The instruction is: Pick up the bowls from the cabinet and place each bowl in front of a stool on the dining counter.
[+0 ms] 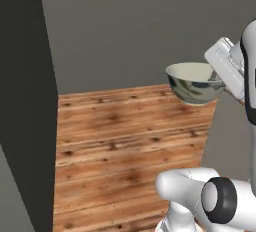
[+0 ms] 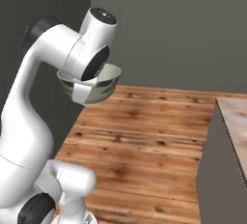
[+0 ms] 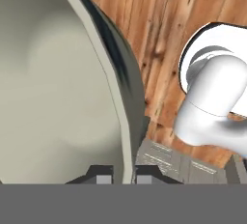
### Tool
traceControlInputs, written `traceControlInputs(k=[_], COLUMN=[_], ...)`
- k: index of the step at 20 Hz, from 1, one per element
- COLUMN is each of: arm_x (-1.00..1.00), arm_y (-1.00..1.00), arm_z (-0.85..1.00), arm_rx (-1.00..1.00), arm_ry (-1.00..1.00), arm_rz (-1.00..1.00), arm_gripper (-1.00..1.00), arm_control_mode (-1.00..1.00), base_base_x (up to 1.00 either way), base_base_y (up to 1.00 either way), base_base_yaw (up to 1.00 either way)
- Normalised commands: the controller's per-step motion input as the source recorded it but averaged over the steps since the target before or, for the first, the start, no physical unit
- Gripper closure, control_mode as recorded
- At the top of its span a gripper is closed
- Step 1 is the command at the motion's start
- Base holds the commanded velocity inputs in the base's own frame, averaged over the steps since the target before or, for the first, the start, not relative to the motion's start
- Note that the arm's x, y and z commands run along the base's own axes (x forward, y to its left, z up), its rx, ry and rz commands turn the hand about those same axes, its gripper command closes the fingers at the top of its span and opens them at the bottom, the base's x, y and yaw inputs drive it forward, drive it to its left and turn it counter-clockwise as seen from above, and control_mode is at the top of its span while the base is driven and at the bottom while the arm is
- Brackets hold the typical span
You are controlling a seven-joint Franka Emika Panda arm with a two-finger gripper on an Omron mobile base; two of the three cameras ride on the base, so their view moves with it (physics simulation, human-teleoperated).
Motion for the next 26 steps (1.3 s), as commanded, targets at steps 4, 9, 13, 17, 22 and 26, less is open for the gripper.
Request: traceControlInputs(k=[4,9,13,17,22,26], arm_x=[0.0,0.0,0.0,0.0,0.0,0.0], arm_y=[0.0,0.0,0.0,0.0,0.0,0.0], arm_z=[0.0,0.0,0.0,0.0,0.0,0.0], arm_rx=[0.0,0.0,0.0,0.0,0.0,0.0], arm_ry=[0.0,0.0,0.0,0.0,0.0,0.0], arm_rz=[0.0,0.0,0.0,0.0,0.0,0.0], arm_gripper=[1.0,1.0,1.0,1.0,1.0,1.0], arm_control_mode=[1.0,1.0,1.0,1.0,1.0,1.0], base_base_x=[0.0,0.0,0.0,0.0,0.0,0.0], base_base_y=[0.0,0.0,0.0,0.0,0.06,0.13], base_base_yaw=[-1.0,-1.0,-1.0,-1.0,-0.99,-0.88])
